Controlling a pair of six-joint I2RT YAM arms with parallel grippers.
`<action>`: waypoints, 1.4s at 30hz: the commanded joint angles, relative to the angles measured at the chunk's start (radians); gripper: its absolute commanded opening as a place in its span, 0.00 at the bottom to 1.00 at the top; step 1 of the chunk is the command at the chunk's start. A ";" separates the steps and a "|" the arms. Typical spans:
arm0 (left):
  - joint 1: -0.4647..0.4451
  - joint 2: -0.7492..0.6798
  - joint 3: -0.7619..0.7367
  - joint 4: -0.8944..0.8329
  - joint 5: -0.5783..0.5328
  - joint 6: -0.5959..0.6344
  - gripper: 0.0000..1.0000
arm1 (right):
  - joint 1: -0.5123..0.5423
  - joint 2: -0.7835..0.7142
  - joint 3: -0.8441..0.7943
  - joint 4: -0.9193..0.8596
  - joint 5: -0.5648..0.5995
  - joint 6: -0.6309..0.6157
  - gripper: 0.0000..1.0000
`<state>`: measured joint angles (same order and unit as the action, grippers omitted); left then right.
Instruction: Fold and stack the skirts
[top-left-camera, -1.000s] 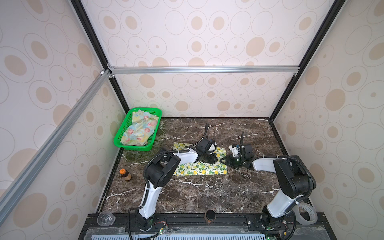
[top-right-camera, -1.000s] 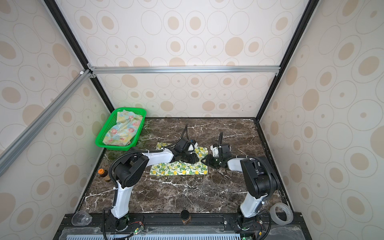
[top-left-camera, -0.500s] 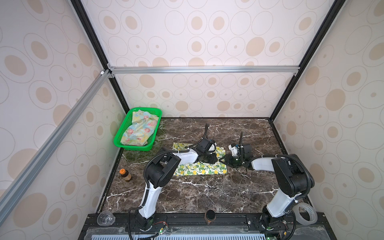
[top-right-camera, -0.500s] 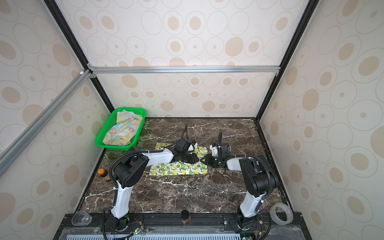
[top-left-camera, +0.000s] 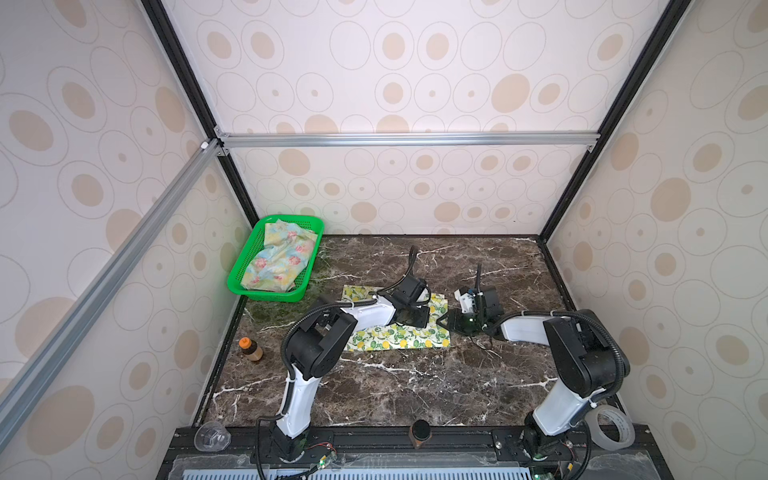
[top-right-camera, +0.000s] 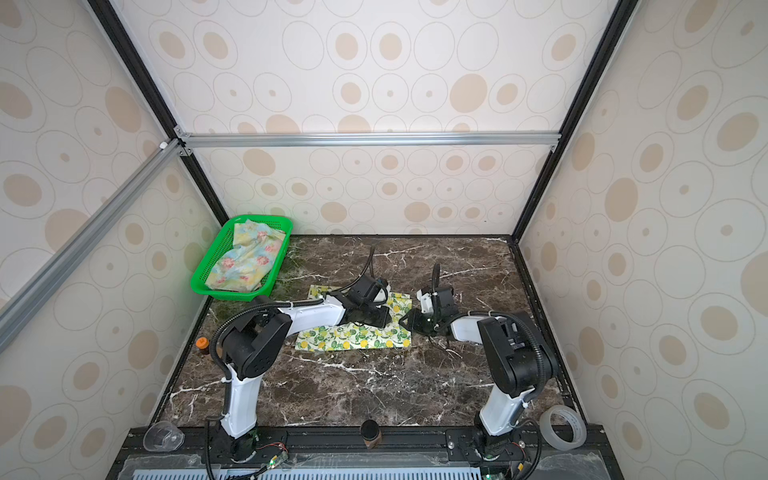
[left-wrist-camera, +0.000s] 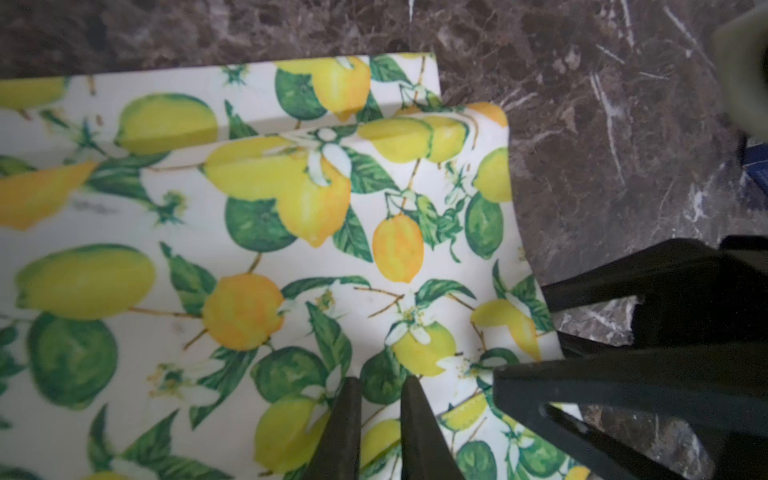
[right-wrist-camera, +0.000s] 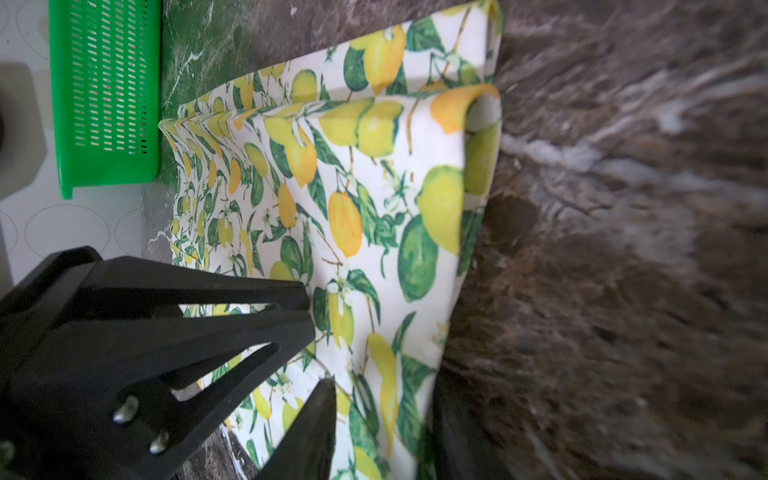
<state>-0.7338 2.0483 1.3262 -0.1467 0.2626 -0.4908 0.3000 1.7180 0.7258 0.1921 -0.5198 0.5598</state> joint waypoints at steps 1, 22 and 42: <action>-0.008 -0.007 -0.004 -0.045 -0.018 0.016 0.19 | 0.008 0.053 -0.045 -0.095 0.024 0.016 0.40; -0.027 0.056 -0.007 0.007 0.050 -0.020 0.19 | 0.037 0.114 -0.024 0.007 -0.033 0.080 0.36; 0.019 -0.067 0.017 -0.047 -0.023 -0.006 0.17 | 0.007 -0.012 -0.006 -0.066 -0.004 0.070 0.00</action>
<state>-0.7319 2.0449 1.3300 -0.1555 0.2703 -0.5007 0.3183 1.7496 0.7124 0.2531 -0.5564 0.6563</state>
